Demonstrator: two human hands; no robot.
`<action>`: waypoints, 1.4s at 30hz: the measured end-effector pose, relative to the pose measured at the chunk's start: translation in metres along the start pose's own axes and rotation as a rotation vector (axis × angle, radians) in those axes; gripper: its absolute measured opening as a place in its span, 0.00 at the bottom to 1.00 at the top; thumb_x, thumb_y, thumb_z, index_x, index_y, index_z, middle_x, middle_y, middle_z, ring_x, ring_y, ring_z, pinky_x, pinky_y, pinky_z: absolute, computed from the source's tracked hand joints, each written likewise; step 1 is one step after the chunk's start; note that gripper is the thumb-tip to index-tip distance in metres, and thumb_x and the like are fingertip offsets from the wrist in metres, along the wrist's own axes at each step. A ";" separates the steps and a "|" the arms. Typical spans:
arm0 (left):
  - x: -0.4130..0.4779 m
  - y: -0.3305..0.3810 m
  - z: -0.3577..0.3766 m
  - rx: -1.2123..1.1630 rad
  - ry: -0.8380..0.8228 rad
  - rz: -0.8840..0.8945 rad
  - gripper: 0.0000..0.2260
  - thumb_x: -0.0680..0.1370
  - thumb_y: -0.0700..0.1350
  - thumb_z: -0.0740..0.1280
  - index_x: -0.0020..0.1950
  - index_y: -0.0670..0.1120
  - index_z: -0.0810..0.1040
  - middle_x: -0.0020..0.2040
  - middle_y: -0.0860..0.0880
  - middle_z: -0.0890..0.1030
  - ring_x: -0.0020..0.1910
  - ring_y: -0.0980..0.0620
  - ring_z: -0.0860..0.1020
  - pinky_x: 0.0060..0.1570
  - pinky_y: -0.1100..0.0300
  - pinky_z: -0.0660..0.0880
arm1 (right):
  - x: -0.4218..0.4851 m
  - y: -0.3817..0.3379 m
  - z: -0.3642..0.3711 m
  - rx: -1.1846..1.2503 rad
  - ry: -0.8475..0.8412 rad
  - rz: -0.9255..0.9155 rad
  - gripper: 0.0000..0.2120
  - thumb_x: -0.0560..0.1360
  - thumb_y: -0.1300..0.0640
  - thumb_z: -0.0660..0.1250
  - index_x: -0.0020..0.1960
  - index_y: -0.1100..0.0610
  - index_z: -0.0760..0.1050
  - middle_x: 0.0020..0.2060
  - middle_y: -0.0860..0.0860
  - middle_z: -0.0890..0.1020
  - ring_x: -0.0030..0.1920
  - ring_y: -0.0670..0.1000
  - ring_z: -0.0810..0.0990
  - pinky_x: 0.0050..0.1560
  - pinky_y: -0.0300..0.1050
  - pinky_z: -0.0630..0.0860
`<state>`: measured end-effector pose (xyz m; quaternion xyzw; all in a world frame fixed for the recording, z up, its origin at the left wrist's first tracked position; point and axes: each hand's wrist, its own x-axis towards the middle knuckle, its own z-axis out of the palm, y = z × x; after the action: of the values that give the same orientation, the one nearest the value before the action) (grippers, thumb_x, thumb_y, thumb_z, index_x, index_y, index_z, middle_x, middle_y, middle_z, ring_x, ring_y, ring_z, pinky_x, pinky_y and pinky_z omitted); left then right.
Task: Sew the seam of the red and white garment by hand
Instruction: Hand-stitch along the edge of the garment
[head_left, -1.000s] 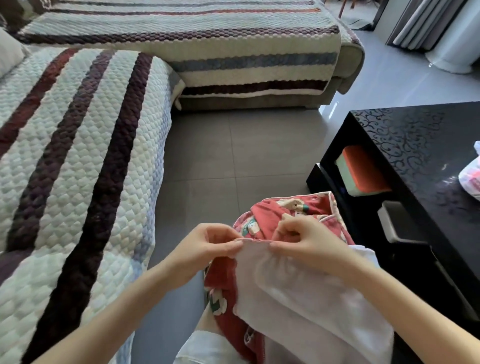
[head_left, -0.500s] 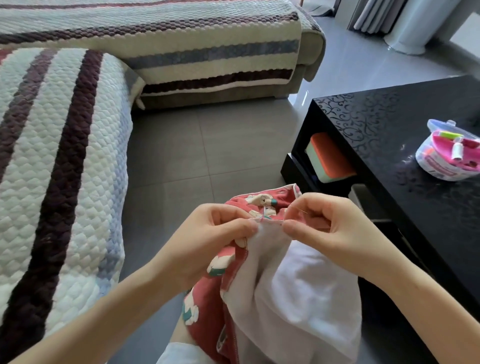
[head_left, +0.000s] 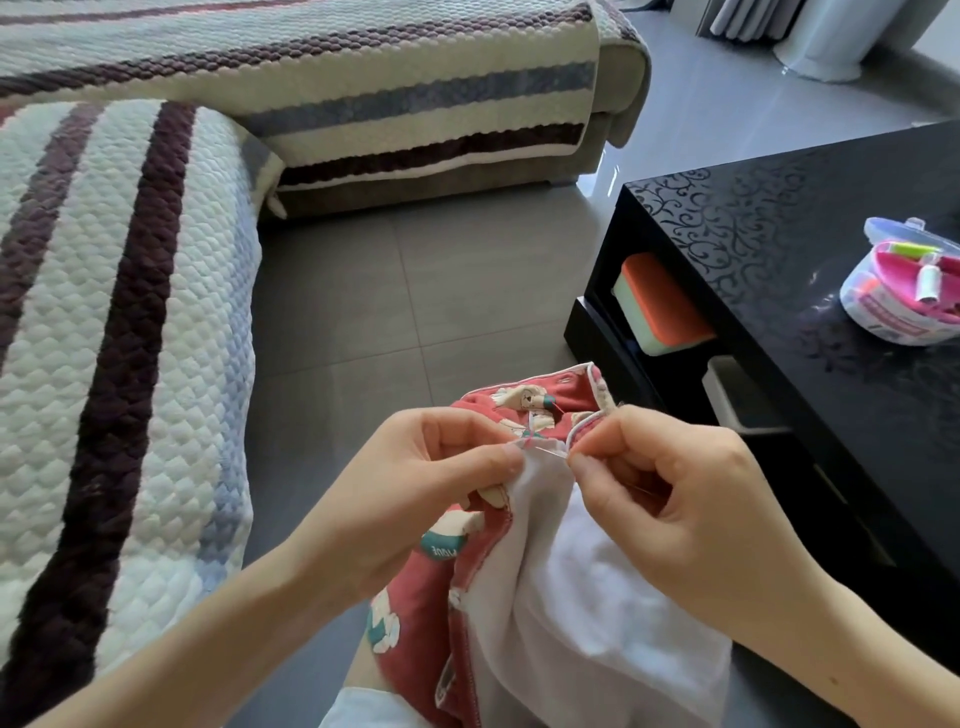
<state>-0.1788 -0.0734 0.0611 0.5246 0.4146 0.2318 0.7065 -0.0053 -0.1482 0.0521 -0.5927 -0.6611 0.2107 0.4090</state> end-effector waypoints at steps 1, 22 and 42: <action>0.000 0.000 0.000 0.006 -0.003 -0.001 0.06 0.73 0.34 0.69 0.37 0.39 0.83 0.29 0.47 0.78 0.26 0.57 0.74 0.28 0.68 0.71 | 0.000 0.000 0.001 -0.004 -0.002 0.001 0.10 0.73 0.52 0.62 0.37 0.55 0.76 0.24 0.49 0.74 0.24 0.50 0.71 0.26 0.39 0.68; -0.012 0.002 0.008 0.334 -0.007 0.244 0.05 0.72 0.47 0.74 0.39 0.47 0.85 0.32 0.50 0.84 0.31 0.55 0.81 0.33 0.65 0.75 | -0.002 -0.009 0.007 -0.131 -0.009 0.000 0.10 0.73 0.51 0.61 0.36 0.55 0.74 0.24 0.41 0.69 0.24 0.44 0.67 0.24 0.38 0.66; -0.014 0.014 0.009 -0.001 -0.066 0.041 0.08 0.65 0.43 0.69 0.39 0.40 0.84 0.28 0.50 0.79 0.26 0.59 0.74 0.28 0.69 0.72 | -0.001 -0.013 -0.016 0.506 -0.147 0.300 0.05 0.69 0.57 0.68 0.40 0.58 0.80 0.26 0.51 0.75 0.26 0.42 0.68 0.26 0.31 0.64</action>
<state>-0.1774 -0.0843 0.0796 0.5398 0.3804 0.2290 0.7152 -0.0006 -0.1553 0.0715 -0.5462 -0.5203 0.4693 0.4591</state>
